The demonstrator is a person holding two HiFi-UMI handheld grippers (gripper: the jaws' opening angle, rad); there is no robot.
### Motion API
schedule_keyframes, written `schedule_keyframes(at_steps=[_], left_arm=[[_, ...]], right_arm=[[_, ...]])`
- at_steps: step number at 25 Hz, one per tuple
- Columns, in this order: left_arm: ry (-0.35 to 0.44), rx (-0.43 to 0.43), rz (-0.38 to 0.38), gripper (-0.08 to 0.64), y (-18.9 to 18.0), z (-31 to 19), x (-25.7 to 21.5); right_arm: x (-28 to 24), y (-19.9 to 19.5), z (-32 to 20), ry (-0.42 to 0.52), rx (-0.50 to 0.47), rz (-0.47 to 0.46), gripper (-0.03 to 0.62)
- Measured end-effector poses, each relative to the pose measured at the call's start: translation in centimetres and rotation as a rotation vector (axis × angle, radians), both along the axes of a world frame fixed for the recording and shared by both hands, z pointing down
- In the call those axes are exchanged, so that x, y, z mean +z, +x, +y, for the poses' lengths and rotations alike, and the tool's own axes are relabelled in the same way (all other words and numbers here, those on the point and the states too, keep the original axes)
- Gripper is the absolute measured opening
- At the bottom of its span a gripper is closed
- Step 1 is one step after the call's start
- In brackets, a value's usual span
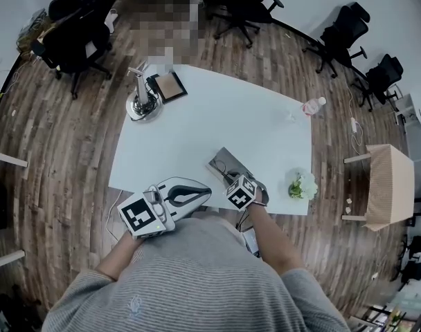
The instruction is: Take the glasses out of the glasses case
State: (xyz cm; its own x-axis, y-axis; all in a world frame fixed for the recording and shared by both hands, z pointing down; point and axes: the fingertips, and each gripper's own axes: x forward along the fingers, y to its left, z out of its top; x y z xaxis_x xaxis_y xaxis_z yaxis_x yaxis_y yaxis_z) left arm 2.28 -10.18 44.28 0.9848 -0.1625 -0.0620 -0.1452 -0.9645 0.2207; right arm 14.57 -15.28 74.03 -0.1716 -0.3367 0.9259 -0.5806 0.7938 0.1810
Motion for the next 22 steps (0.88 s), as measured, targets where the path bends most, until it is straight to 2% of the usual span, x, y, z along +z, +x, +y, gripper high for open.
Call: schedule_keyframes(at_steps=[4,7,10,22], left_arm=[[0.035,0.015,0.025,0.012,0.4,0.1,-0.8],[0.028,0.017,0.005,0.012,0.4,0.2,-0.4],[0.043,0.02,0.018,0.012,0.5,0.4,-0.8],[0.049,0.024,0.02,0.011,0.6,0.3,-0.8]], right_arm=[[0.3,-0.1,-0.1,-0.017,-0.02,0.013,0.066],[0.2,-0.2,0.0,-0.047,-0.009,-0.009,0.056],[0.2,-0.3,0.2,-0.07,0.002,-0.023,0.032],[-0.5,1.0,-0.8,-0.011,0.07,0.001,0.026]])
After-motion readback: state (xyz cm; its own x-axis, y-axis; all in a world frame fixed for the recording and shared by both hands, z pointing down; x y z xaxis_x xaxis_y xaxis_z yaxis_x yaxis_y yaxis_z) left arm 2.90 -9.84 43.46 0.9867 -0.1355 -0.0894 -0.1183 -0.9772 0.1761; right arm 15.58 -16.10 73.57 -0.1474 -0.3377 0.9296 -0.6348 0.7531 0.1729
